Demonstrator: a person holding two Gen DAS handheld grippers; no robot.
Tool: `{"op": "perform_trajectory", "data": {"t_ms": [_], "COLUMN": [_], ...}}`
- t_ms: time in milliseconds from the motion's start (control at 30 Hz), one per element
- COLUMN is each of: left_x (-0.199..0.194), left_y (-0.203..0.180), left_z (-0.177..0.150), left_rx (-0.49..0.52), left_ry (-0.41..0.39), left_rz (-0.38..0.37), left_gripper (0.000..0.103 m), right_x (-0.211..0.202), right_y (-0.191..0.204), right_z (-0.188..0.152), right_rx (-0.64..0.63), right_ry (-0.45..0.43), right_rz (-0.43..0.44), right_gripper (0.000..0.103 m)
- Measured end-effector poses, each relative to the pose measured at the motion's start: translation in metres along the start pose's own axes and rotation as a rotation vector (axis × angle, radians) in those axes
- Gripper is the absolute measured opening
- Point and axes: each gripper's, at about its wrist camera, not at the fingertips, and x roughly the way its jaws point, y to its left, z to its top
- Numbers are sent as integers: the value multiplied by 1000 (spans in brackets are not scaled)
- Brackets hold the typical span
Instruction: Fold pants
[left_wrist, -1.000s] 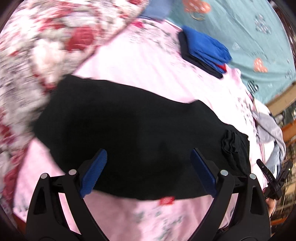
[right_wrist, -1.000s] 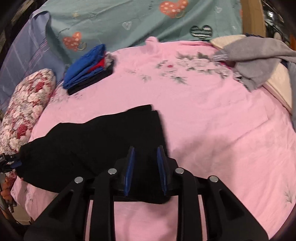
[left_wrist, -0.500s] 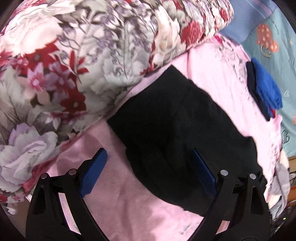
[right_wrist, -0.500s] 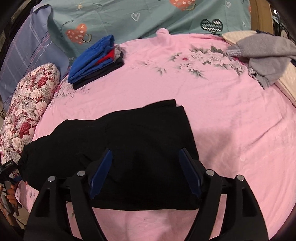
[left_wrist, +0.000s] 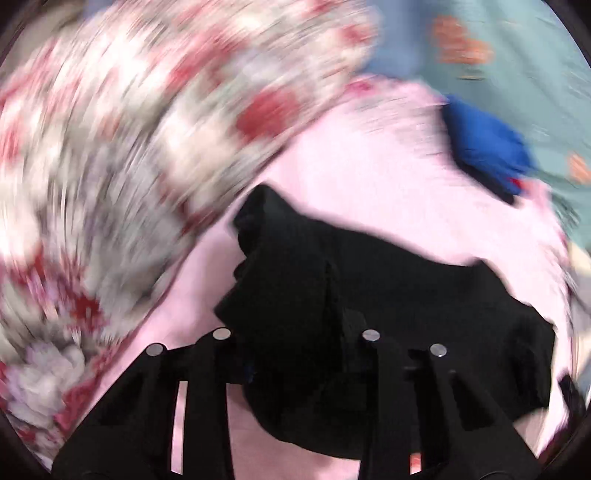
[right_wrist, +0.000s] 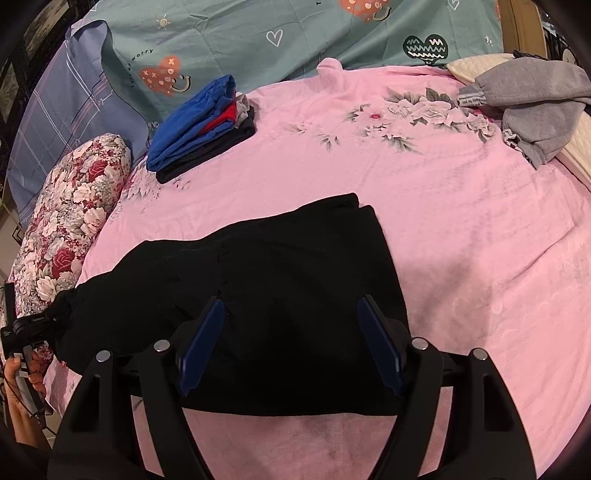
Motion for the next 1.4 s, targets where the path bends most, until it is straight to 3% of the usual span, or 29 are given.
{"op": "perform_trajectory", "data": {"t_ms": [67,200,267,333,600,633,667,733,867,967,1033,1133,1200,1400], "left_x": [-28,-62,-65,-62,-59,-52,-47,-28,-6,-7,-8,2,13,38], "left_y": [-30,-85,-120,-152,-313,-330,-337,-349,-337,-305,-284,-241,-223,-193], "left_z": [6,10,10,7,-37,-46,-52,-67,-67,-50,-38,-30,-30,-50], "left_rx": [98,219,266,305,571,599,612,619,556,470,431,354,333,307], "left_ry": [-74,-140,-115,-83,-2,14,26,79,220,197,170,120,120,214], "left_rz": [-66,-256,-371,-430,-591,-593,-589,-595,-632,-613,-561,-381,-308,-280], "left_gripper": [31,31,31,31,32,37,62,96,95,96,96,97,97,97], "right_x": [0,-2,-6,-8,-29,-31,-32,-32,-31,-30,-27,-16,-5,32], "right_y": [-4,-7,-8,-10,-35,-38,-43,-49,-56,-56,-53,-43,-36,-14], "right_z": [0,1,-1,-1,-3,-3,-4,-5,-2,2,5,9,10,12], "right_rx": [17,36,38,43,103,109,121,133,153,153,150,144,140,73], "right_ry": [0,-14,-24,-25,-74,-76,-75,-63,-41,-47,-39,-15,9,119], "right_rz": [13,34,43,45,57,60,65,69,63,81,106,145,147,97], "right_gripper": [75,75,75,75,75,75,75,75,82,83,83,83,84,84]}}
